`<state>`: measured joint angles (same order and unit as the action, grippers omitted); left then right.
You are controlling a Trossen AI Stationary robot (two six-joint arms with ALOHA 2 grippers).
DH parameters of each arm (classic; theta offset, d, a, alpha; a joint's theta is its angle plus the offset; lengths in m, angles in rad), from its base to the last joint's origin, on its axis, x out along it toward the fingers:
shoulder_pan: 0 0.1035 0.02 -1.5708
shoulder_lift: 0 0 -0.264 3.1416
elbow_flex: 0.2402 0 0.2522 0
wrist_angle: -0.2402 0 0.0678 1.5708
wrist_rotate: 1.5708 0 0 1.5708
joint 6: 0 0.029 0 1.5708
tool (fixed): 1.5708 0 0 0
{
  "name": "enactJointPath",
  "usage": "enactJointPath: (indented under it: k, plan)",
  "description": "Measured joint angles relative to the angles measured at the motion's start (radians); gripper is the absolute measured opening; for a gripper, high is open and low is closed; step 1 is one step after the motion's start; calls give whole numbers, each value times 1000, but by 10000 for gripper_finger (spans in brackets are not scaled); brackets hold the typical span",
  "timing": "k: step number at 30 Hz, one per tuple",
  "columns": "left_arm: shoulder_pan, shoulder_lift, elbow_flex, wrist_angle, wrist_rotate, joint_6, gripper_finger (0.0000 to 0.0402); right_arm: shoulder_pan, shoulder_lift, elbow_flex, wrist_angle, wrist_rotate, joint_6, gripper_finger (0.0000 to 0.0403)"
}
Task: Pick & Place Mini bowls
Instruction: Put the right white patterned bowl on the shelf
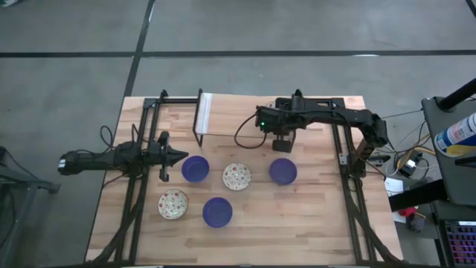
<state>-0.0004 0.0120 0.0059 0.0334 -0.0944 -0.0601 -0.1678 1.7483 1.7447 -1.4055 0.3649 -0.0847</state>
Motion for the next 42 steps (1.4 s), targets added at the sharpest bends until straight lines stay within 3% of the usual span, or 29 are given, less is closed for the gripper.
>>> enactJointPath:
  k: [42]
  plan:
    - [0,0,0,0,0,0,0,-5,-2,-55,35,8,11,18]
